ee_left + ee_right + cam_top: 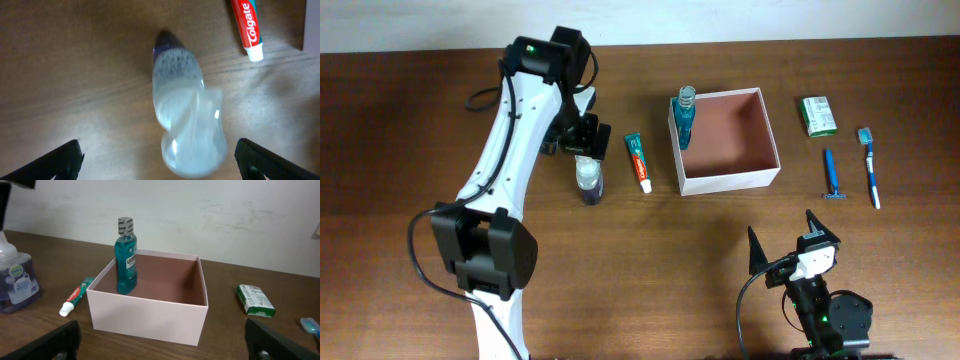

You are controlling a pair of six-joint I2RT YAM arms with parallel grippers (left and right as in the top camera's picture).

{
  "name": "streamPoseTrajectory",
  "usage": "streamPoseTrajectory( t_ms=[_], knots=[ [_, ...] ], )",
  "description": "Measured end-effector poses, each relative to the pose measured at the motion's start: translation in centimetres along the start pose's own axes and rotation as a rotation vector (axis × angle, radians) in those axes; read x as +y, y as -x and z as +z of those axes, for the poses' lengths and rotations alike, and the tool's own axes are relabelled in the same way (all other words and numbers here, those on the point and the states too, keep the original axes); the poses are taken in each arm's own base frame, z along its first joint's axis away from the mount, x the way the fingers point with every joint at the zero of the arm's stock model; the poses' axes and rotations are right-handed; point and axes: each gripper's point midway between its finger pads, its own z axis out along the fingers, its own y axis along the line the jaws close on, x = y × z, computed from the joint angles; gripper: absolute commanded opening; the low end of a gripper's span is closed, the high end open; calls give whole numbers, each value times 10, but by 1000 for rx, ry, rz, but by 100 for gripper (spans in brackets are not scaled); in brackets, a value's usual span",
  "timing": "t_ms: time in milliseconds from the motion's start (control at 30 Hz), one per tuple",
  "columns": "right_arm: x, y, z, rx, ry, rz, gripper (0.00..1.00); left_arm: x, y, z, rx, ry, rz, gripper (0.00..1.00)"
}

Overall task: Pack container
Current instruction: 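Move the left gripper back over the clear soap pump bottle, then lower and close the left gripper on the soap pump head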

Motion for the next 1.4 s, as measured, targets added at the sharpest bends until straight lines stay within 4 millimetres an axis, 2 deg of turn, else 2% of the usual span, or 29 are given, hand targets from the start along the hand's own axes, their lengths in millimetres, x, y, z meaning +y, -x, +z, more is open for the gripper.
streamPoseTrajectory(
  t_ms=[133, 333, 500, 700, 900, 1033, 1233, 1367, 1400],
  knots=[
    [0, 0, 0, 0, 0, 0, 99, -1, 3, 11, -4, -3, 4, 99],
    [0, 0, 0, 0, 0, 0, 99, -1, 8, 11, -22, -8, -46, 99],
    [0, 0, 0, 0, 0, 0, 99, -1, -3, 11, 24, -5, -89, 98],
    [0, 0, 0, 0, 0, 0, 99, -8, -2, 13, 20, -5, -88, 97],
    [0, 0, 0, 0, 0, 0, 99, -19, 0, 24, 15, -6, -62, 96],
    [0, 0, 0, 0, 0, 0, 99, -20, 0, 28, 18, -4, -60, 89],
    [0, 0, 0, 0, 0, 0, 99, -18, 2, 28, 9, 3, -59, 64],
    [0, 0, 0, 0, 0, 0, 99, -18, 1, 28, 13, 8, -62, 62],
    [0, 0, 0, 0, 0, 0, 99, -17, 0, 28, 14, 10, -63, 57]
  ],
)
